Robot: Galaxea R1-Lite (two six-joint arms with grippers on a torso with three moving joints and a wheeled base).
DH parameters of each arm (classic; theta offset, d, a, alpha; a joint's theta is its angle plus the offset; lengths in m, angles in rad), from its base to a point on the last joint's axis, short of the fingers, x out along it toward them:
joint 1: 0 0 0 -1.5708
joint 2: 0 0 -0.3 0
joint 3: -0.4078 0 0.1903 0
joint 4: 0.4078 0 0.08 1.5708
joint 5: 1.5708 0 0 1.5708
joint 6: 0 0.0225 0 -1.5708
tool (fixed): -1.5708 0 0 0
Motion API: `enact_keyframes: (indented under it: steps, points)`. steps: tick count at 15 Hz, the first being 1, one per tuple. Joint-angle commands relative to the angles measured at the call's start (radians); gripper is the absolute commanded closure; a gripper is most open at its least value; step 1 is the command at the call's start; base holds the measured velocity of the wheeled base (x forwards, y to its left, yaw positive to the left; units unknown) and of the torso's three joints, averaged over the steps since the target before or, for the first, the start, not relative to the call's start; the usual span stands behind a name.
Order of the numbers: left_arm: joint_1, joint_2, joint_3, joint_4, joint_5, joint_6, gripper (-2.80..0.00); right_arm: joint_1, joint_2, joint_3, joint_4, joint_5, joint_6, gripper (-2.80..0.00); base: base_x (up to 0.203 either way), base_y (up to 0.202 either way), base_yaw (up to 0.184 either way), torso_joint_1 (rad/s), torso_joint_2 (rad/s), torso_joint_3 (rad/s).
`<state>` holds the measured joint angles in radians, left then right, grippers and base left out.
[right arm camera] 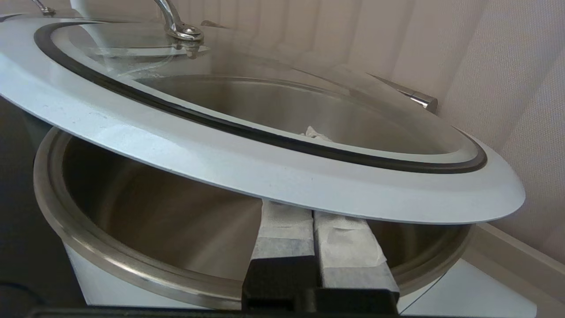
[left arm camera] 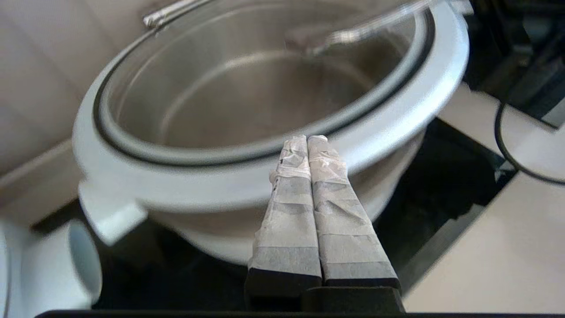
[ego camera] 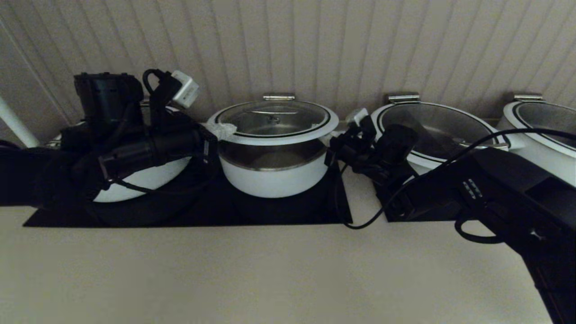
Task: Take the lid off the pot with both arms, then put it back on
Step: Hold the pot lid with the right arm
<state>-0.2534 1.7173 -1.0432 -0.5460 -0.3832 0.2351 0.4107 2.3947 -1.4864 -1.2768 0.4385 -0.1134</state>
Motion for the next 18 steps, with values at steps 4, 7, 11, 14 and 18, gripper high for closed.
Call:
enact_keyframes:
  steps: [4,7,11,14,18]
  points:
    - [0.000,-0.118,0.183,-0.007,-0.003,0.009,0.00,-0.001,-0.002,0.000,-0.007,0.003,-0.001,0.00,0.000,0.000,0.000,0.000,0.00,0.000]
    - [-0.003,-0.149,0.286,-0.024,-0.005,0.030,0.00,-0.006,-0.002,0.000,-0.007,0.003,-0.001,0.00,0.000,0.000,0.000,0.000,0.00,0.000]
    - [-0.013,-0.119,0.349,-0.100,-0.004,0.033,0.00,-0.007,-0.002,0.000,-0.007,0.003,-0.002,0.00,0.000,0.000,0.000,0.000,0.00,0.000]
    - [-0.019,-0.050,0.319,-0.170,-0.002,0.030,0.00,-0.007,-0.002,0.000,-0.007,0.003,-0.002,0.00,0.000,0.000,0.000,0.000,0.00,0.000]
    - [-0.038,0.008,0.225,-0.179,0.000,0.026,0.00,-0.006,-0.003,0.000,-0.009,0.003,-0.002,0.00,0.000,0.000,0.000,0.000,0.00,0.000]
